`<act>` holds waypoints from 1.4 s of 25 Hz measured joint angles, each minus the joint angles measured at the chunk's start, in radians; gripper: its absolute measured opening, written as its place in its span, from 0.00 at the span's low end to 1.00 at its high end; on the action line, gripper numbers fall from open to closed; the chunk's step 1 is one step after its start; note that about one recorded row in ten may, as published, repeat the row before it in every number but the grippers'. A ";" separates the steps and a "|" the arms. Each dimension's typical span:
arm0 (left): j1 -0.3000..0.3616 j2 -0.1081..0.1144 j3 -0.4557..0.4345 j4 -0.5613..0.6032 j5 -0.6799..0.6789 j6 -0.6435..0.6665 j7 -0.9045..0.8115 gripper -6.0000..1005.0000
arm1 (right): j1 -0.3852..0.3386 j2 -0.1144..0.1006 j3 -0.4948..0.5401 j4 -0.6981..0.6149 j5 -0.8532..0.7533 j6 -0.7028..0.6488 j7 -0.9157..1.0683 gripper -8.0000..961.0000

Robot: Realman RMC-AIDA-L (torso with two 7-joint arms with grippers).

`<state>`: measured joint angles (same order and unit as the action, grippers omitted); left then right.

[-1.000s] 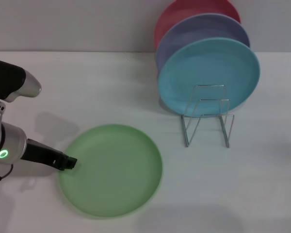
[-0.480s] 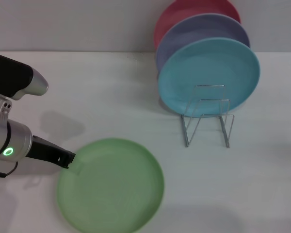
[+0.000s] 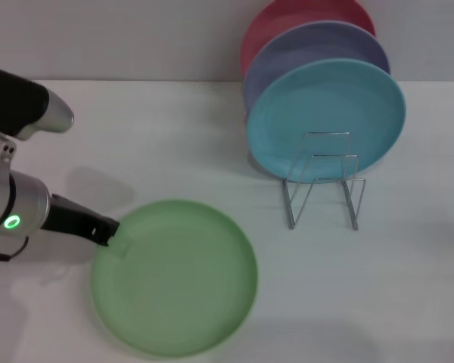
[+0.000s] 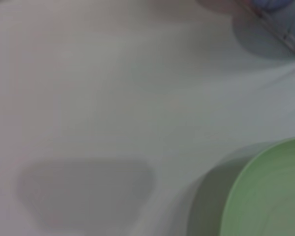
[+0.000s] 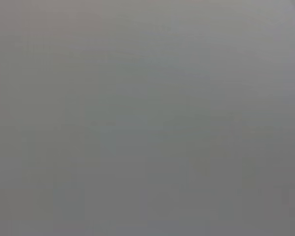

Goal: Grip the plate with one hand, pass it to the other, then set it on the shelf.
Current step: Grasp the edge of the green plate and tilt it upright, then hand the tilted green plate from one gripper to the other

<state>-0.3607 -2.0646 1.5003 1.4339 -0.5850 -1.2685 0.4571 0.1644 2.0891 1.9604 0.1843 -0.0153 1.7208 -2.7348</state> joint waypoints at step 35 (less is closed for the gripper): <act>0.004 0.002 -0.035 0.197 0.002 0.002 0.026 0.02 | 0.119 -0.014 -0.207 1.133 -0.843 -1.047 0.779 0.85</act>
<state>-0.3563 -2.0629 1.4656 1.6311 -0.5828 -1.2670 0.4832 0.2834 2.0748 1.7530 1.3169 -0.8587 0.6739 -1.9560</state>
